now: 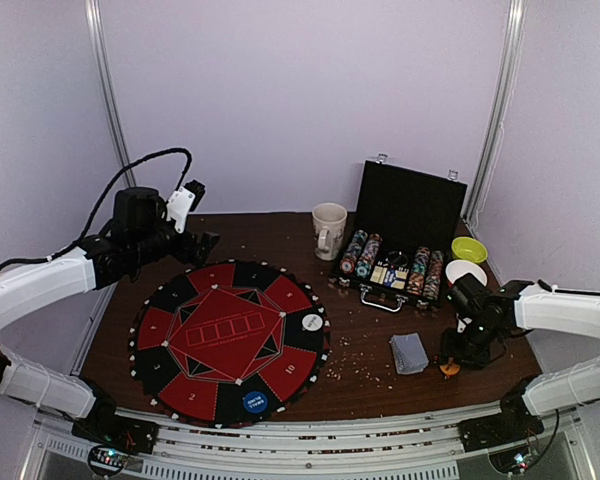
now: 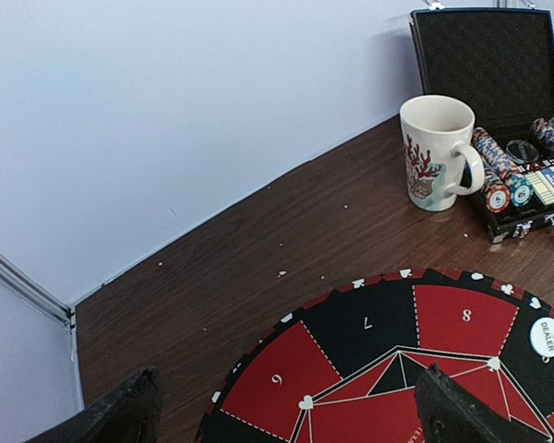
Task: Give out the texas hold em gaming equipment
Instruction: Pick up the big blind button from the center of the board.
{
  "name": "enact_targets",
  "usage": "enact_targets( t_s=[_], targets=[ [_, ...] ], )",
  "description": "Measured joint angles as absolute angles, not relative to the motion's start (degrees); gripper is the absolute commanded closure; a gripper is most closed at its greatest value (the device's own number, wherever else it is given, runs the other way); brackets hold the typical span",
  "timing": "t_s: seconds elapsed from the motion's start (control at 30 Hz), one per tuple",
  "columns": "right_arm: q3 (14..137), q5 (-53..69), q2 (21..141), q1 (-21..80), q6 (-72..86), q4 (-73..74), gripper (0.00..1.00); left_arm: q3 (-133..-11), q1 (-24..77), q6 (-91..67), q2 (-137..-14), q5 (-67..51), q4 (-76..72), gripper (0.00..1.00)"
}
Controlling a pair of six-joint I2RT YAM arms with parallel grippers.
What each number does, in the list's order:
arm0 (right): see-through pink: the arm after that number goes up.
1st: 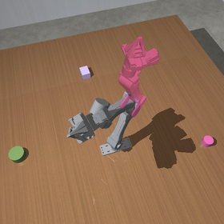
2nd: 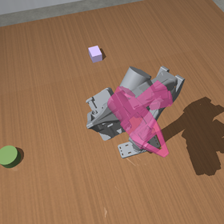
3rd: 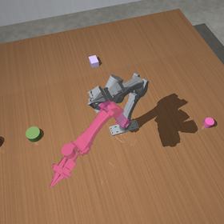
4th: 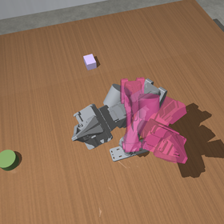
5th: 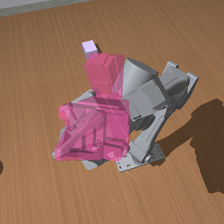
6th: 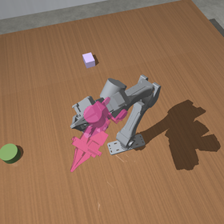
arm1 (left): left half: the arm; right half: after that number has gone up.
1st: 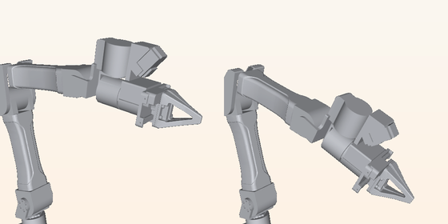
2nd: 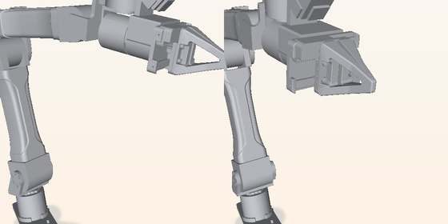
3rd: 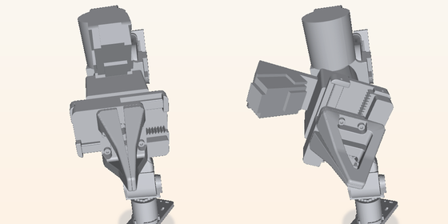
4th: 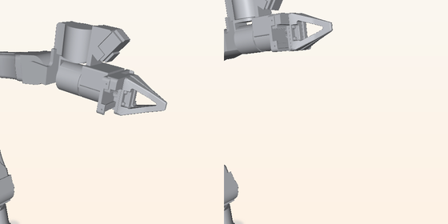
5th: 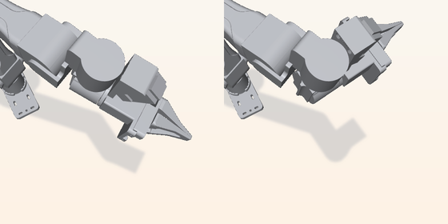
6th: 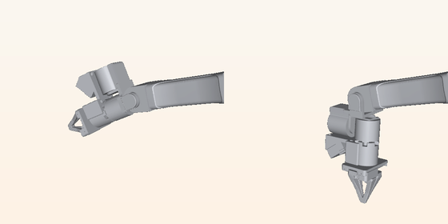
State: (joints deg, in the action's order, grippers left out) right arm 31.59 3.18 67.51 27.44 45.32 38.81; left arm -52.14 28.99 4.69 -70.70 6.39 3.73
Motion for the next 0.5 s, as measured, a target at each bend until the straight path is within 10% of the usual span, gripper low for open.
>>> enact_targets(
  t_s=[0.5],
  targets=[
    [31.7,3.27,67.18,27.44,45.15,39.44,0.56,-52.14,28.99,4.69,-70.7,6.35,3.77,0.02]
  ],
)
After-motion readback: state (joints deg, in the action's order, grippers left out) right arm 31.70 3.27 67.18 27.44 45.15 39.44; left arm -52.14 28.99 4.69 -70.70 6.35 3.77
